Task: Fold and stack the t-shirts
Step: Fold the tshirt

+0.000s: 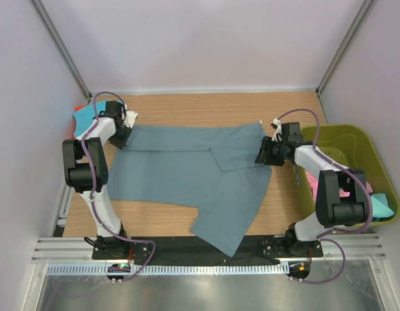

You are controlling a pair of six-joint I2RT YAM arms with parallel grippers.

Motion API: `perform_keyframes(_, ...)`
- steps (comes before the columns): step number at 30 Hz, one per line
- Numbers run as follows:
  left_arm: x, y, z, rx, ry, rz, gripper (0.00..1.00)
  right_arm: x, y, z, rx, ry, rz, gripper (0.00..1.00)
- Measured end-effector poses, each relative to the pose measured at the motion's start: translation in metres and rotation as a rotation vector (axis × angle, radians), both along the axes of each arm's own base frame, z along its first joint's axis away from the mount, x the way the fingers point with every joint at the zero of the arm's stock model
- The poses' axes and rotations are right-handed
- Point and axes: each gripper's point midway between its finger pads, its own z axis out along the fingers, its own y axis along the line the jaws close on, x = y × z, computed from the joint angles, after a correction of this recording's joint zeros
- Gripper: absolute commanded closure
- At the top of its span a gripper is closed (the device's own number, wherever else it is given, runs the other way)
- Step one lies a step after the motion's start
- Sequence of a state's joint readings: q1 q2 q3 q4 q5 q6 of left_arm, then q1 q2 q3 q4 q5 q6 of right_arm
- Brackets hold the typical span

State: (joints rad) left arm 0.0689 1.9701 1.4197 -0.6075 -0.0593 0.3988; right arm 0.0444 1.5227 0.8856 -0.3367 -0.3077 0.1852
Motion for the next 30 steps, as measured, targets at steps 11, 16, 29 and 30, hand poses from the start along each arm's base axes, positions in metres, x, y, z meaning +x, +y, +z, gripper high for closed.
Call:
perform_keyframes(11, 0.000, 0.000, 0.000, 0.000, 0.000, 0.000, 1.00, -0.011, -0.011, -0.022, -0.043, 0.059, -0.001, 0.50)
perform_keyframes(16, 0.000, 0.001, 0.000, 0.000, 0.000, 0.001, 1.00, -0.011, -0.015, -0.032, -0.060, 0.075, 0.006, 0.50)
perform_keyframes(29, 0.000, 0.001, 0.000, 0.000, 0.000, 0.002, 1.00, 0.000, -0.015, -0.035, -0.060, 0.051, 0.006, 0.51)
perform_keyframes(30, 0.000, 0.001, 0.000, 0.000, 0.000, 0.002, 1.00, 0.001, -0.015, -0.035, -0.060, 0.051, 0.006, 0.51)
